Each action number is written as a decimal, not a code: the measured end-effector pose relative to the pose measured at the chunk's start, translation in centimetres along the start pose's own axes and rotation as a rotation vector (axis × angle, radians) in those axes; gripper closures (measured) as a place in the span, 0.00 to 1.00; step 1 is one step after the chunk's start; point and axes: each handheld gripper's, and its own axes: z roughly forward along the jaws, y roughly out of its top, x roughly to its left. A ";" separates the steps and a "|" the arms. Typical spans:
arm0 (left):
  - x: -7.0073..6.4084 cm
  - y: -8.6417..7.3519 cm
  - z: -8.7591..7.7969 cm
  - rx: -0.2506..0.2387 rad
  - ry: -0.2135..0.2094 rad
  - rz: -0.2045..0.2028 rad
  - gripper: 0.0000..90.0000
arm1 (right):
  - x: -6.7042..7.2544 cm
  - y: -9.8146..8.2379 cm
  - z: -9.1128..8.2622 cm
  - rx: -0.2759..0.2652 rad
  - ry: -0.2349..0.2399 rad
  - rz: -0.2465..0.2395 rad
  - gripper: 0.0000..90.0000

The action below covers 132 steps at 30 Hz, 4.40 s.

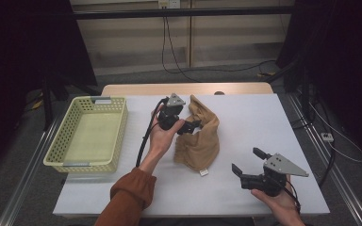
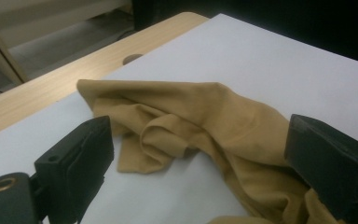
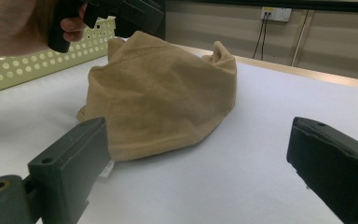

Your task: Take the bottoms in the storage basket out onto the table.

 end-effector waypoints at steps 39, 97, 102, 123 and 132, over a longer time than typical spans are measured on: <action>-1.4 -0.5 -4.7 -0.088 -0.004 -0.002 0.07 | -0.2 0.0 0.2 -0.001 0.004 -0.001 0.06; -1.0 -7.0 -15.3 -0.102 0.143 -0.021 0.08 | 0.1 0.2 0.6 0.001 0.013 -0.012 0.06; -0.7 -8.1 -16.2 -0.091 0.166 -0.013 0.08 | 0.1 0.2 0.7 0.002 0.012 -0.011 0.06; -2.3 -12.6 -18.9 -0.044 0.194 -0.014 0.08 | 0.2 0.2 0.6 0.002 0.012 -0.011 0.06; -2.6 -14.3 -19.6 -0.039 0.217 -0.014 0.08 | 0.2 0.2 0.7 0.004 0.013 -0.011 0.06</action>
